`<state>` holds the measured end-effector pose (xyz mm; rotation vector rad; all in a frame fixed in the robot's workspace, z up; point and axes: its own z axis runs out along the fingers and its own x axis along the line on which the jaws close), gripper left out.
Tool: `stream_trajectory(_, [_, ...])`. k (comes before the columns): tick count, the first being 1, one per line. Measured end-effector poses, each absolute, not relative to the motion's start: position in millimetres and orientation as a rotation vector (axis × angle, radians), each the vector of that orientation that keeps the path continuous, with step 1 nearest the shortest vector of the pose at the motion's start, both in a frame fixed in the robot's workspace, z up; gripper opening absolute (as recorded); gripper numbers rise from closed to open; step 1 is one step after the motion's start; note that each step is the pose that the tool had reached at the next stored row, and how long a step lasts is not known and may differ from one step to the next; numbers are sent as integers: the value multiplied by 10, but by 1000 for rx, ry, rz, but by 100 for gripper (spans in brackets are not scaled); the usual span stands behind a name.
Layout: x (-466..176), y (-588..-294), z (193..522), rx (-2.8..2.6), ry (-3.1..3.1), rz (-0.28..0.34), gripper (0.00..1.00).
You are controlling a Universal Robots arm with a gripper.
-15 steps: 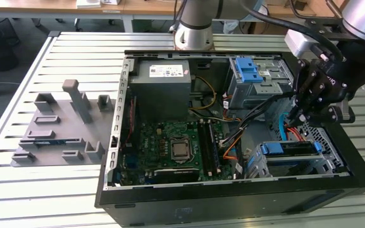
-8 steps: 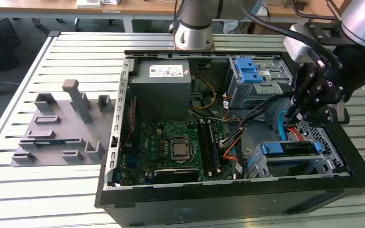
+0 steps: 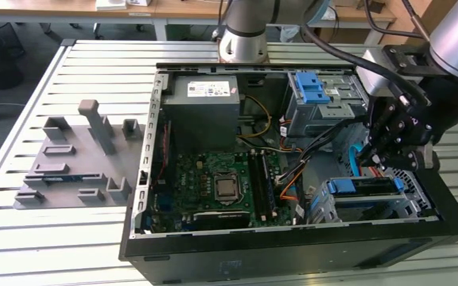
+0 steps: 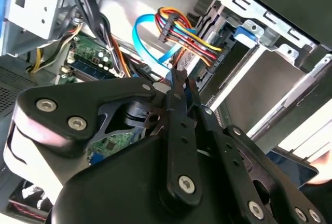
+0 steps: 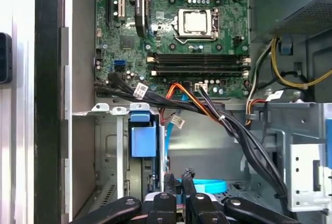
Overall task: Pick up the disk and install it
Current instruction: 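Insert the second disk wire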
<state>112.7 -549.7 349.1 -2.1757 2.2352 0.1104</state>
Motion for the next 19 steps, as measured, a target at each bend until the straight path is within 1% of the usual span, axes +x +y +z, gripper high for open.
stream_trajectory(19, [1129,-5664,3361,-2175,2235,111,17])
